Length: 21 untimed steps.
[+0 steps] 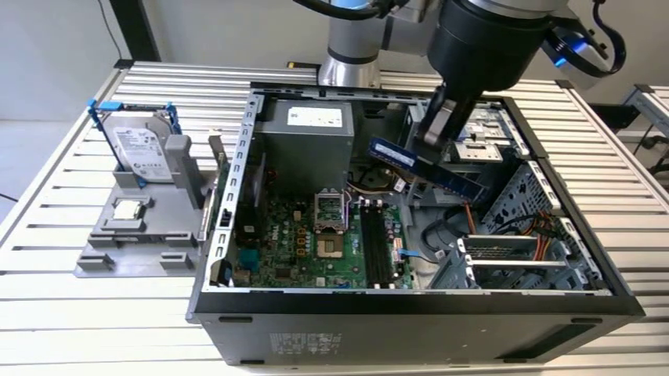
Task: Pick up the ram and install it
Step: 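Insert the ram into the slot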
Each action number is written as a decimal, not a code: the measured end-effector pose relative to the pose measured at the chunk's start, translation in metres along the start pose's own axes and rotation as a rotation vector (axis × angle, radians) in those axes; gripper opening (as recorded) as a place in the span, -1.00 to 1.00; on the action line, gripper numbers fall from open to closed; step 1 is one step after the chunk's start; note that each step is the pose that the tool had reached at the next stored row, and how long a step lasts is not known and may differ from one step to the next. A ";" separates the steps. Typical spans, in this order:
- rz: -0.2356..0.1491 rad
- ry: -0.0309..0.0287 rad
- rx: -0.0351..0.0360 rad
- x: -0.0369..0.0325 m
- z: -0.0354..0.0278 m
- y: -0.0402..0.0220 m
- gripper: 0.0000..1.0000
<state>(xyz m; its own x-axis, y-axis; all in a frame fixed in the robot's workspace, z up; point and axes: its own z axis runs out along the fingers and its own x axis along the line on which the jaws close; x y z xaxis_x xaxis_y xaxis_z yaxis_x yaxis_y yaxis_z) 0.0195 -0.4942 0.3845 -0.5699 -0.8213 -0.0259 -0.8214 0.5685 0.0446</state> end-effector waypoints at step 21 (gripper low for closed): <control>0.344 -0.0154 0.0089 0.0000 0.0000 0.0000 -1.00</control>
<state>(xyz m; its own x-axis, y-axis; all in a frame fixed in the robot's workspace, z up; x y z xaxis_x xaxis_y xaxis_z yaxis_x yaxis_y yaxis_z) 0.0195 -0.4942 0.3845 -0.8138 -0.5806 -0.0259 -0.5812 0.8125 0.0446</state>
